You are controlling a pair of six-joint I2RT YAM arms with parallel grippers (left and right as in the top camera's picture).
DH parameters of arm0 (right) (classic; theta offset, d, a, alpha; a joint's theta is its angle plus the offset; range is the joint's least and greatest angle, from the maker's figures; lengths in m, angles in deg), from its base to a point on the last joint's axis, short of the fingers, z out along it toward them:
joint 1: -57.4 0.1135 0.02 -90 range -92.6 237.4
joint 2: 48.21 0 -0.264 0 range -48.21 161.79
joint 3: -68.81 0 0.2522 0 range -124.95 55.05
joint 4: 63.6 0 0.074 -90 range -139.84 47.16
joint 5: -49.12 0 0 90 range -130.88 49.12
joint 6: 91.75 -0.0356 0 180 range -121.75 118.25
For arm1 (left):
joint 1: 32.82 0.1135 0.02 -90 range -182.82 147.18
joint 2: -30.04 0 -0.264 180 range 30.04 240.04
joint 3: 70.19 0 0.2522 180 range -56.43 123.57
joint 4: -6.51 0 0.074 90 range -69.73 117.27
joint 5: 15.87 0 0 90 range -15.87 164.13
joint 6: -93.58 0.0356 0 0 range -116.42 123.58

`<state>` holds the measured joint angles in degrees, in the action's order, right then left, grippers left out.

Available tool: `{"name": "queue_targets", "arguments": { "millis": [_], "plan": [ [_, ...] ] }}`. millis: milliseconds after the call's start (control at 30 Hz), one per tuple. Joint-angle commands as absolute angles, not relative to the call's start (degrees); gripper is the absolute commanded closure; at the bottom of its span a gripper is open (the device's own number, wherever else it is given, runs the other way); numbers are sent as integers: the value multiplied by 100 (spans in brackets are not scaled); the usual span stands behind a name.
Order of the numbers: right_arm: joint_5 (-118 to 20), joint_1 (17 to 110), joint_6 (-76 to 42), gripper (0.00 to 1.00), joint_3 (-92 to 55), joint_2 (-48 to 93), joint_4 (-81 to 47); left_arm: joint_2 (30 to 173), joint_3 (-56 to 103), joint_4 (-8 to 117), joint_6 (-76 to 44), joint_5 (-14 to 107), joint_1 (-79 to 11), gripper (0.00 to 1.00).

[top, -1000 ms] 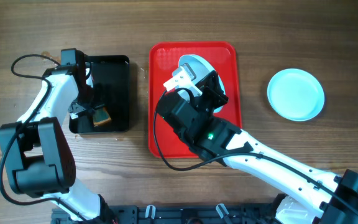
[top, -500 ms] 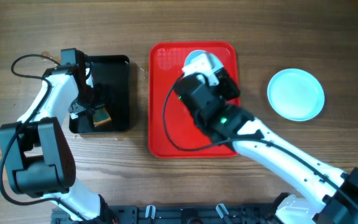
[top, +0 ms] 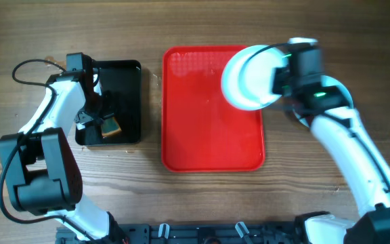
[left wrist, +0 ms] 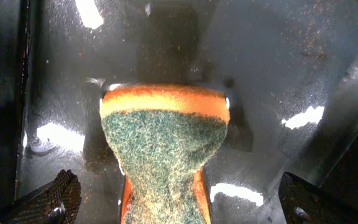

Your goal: Clean dirty plates on tray and stack at the side

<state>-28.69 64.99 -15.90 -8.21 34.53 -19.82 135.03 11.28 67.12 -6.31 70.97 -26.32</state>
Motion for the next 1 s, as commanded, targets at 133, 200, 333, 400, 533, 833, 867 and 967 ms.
{"name": "queue_targets", "arguments": {
  "millis": [133,200,333,400,533,833,867,967],
  "plan": [
    [-4563,3984,-2340,96,-878,3606,-1947,13433,1138,6716,-563,7009,-2617,0],
    [-4561,3533,-2338,96,-815,3831,-1833,13433,1138,6716,-563,7009,-2617,0],
    [-4463,3055,-2452,96,-782,4375,-1739,13433,1138,6716,-563,7009,-2617,0],
    [-4259,2900,-2618,96,-782,4649,-1737,13433,1138,6716,-563,7007,-2617,0],
    [-4506,2858,-2513,56,-784,4902,-1805,13433,1138,6716,-563,7007,-2617,0],
    [-7053,3155,-1850,17,-788,2878,-1141,13433,1138,6716,-563,7009,-2617,0],
    [-7197,3278,-1809,16,-788,2494,-894,13433,1138,6716,-563,7007,-2617,0],
    [-7206,3835,-1667,14,-788,1434,-45,13433,1138,6716,-563,7009,-2617,0]
  ]
}}
